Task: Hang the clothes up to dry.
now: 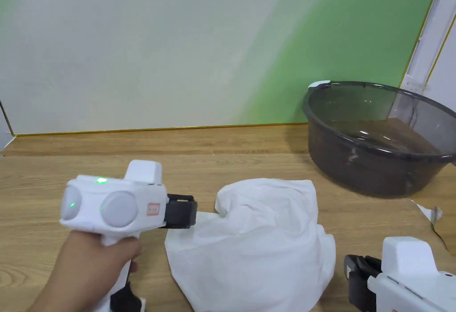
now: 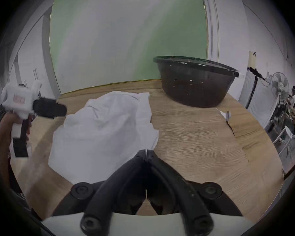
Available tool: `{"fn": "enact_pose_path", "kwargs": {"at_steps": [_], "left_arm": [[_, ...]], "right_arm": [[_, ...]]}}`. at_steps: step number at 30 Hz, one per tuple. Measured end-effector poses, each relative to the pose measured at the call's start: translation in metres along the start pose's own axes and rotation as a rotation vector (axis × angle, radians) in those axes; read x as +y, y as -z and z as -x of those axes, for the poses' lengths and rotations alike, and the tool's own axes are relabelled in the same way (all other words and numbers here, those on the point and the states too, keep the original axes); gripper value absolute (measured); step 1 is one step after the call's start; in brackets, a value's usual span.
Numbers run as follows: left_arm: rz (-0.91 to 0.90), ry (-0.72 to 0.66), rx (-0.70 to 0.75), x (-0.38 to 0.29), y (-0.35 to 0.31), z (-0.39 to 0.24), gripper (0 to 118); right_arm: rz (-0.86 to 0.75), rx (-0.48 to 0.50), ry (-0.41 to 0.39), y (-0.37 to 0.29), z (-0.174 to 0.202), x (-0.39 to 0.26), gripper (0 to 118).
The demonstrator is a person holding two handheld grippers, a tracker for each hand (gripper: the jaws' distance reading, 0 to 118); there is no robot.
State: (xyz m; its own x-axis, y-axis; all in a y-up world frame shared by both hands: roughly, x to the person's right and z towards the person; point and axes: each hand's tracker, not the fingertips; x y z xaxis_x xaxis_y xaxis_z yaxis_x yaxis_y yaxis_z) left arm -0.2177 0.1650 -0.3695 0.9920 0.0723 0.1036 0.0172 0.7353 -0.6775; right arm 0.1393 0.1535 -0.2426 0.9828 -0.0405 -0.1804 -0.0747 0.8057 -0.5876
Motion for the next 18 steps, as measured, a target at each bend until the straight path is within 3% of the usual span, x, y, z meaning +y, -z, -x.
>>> {"fn": "enact_pose_path", "kwargs": {"at_steps": [4, 8, 11, 13, 15, 17, 18], "left_arm": [[0.103, 0.086, 0.025, 0.016, 0.037, -0.016, 91], [0.159, 0.175, 0.048, 0.001, 0.057, -0.029, 88], [0.143, 0.056, 0.021, -0.001, 0.055, -0.02, 87], [0.13, 0.087, 0.032, -0.003, 0.053, -0.021, 82], [0.105, 0.108, 0.006, -0.006, 0.048, -0.026, 65], [0.081, 0.154, -0.053, -0.011, 0.042, -0.035, 17], [0.079, 0.172, -0.082, -0.014, 0.04, -0.04, 2]], "right_arm": [[0.016, 0.028, 0.006, 0.004, 0.002, 0.0, 2], [0.022, 0.034, 0.005, 0.005, 0.002, 0.002, 2], [0.018, 0.028, 0.002, 0.005, 0.001, 0.004, 2], [0.018, 0.027, 0.005, 0.006, 0.001, 0.005, 2], [0.017, 0.034, 0.012, 0.008, 0.001, 0.006, 2], [0.015, 0.048, 0.025, 0.01, 0.0, 0.008, 2], [0.013, 0.05, 0.027, 0.011, 0.0, 0.01, 2]]}}
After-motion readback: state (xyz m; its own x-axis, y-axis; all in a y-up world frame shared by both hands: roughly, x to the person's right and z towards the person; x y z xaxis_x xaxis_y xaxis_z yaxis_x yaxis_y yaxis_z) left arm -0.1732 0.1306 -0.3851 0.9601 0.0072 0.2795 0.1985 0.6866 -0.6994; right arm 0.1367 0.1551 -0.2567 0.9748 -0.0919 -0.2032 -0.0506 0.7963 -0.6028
